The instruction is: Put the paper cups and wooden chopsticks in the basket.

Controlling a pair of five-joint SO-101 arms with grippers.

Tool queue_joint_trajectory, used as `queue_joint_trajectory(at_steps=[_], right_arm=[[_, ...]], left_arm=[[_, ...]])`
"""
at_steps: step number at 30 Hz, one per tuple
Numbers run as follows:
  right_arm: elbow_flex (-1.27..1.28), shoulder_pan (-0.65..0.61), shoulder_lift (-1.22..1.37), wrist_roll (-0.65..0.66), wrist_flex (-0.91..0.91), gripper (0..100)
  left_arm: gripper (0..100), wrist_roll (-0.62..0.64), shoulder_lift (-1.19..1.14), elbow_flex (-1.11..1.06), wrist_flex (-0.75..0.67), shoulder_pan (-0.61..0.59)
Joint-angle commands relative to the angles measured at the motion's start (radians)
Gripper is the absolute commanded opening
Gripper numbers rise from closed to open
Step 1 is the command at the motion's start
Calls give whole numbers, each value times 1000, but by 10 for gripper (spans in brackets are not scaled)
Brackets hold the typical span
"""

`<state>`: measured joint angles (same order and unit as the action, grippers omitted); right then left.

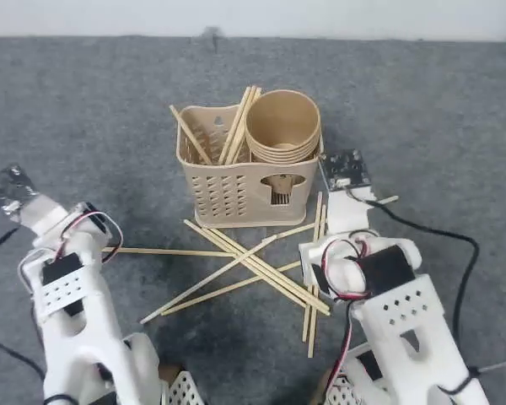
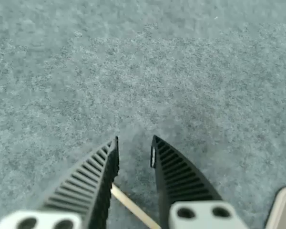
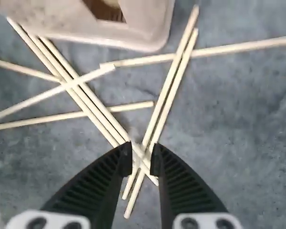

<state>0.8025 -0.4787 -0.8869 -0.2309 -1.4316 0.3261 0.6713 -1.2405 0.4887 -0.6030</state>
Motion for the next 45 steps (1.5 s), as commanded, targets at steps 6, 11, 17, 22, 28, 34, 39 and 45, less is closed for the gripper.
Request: queue_joint_trajectory(at_steps=[6,11,17,22,28,34,39,45], right_arm=[[118,4,-21,417,-5,85],[140,2,-13,443,-5,84],[143,-4,-12,542,35,87],[189,-2,-12,362,211,84],[250,-22,-12,-61,467,83],[399,-177,-10,-273,812,84],[486,-208,-10,-477,1102,84],[632,-252,-4,-542,1294,84]], left_arm=[[105,-83,6,1,-6,6],[105,-86,6,7,34,8],[105,-86,6,7,35,5],[107,-86,6,7,35,0],[107,-83,6,18,35,0],[108,-81,6,22,31,6],[108,-81,6,28,29,8],[108,-81,5,36,29,8]])
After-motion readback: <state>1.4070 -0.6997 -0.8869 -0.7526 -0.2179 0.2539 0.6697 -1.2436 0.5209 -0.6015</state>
